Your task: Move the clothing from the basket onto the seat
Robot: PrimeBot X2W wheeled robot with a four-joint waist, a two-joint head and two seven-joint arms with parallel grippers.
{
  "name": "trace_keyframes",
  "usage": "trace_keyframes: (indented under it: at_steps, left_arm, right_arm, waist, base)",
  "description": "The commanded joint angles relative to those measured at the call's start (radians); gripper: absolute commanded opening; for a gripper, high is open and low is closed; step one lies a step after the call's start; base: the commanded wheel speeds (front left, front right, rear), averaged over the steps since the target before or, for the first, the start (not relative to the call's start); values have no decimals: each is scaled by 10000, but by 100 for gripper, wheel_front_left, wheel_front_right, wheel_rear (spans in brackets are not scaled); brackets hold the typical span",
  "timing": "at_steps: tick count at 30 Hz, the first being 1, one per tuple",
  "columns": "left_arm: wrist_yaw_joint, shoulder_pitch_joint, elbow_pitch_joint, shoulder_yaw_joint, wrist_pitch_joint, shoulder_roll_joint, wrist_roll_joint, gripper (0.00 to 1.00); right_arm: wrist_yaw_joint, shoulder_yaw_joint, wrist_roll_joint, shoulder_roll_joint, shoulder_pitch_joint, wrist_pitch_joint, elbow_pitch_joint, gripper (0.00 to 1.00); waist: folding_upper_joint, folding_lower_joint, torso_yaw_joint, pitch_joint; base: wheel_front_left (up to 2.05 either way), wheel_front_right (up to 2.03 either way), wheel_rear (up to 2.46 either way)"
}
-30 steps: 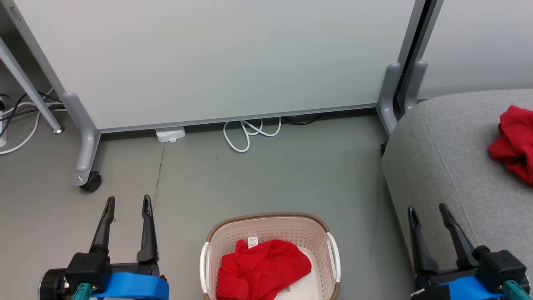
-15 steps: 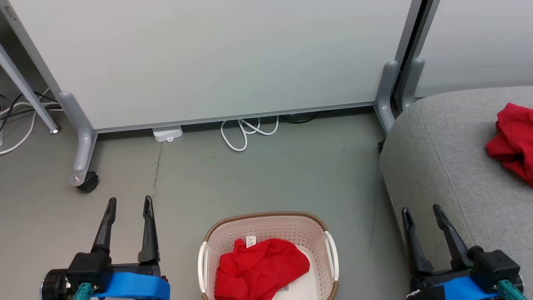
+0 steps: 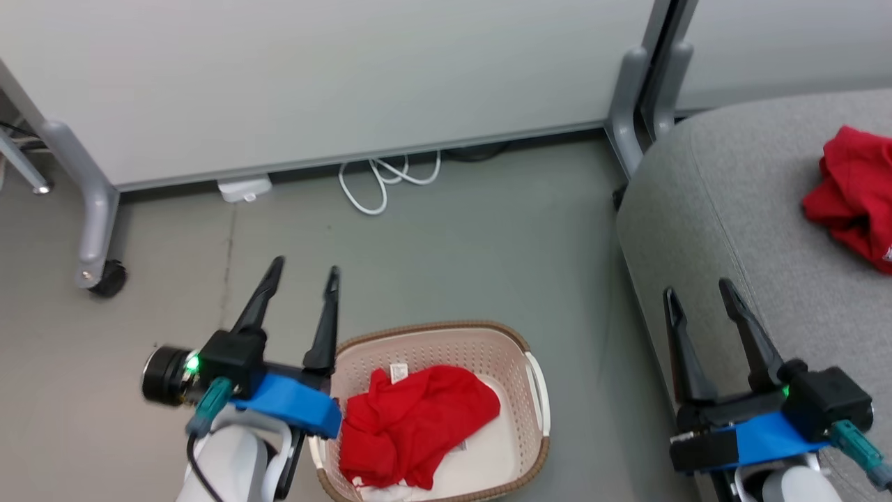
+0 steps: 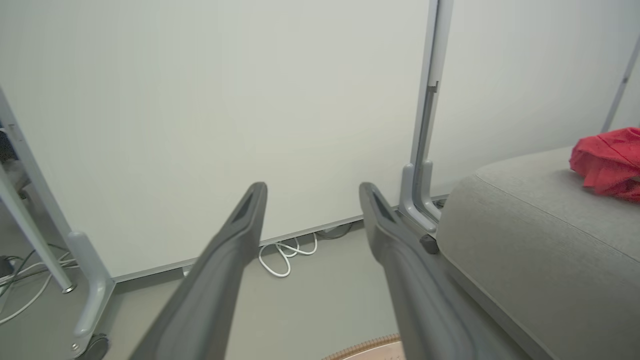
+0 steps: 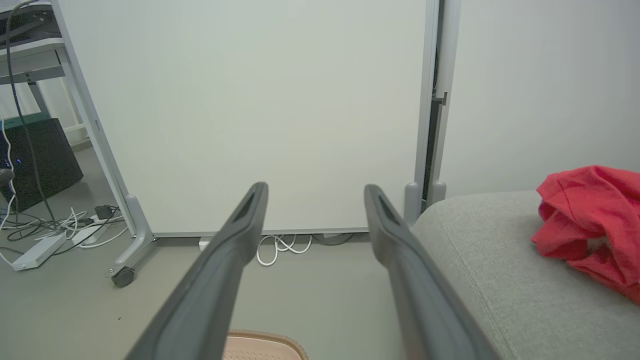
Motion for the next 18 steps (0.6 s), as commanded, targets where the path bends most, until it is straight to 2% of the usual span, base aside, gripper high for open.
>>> trace_keyframes:
  at_steps: [1, 8, 18]
  left_arm:
    - [-52, -464, 242, -278, -26, 198, -76, 100]
    - [-47, -2293, 1902, -1984, -28, 962, -440, 100]
    - [-48, -4561, 4304, -4268, -28, 1514, -794, 100]
  right_arm:
    - [1, 22, -29, 11, -279, -41, -102, 100]
    - [1, 189, -6, 14, -1259, -42, -481, 100]
    - [1, 232, 153, 14, -2347, -42, -900, 100]
  waist:
    - [-1, -2, -328, 500]
    - [-1, -2, -1045, 2001]
    - [-1, -2, -1727, 3998]
  base:
    - [0, 0, 0]
    - [0, 0, 0]
    - [0, 0, 0]
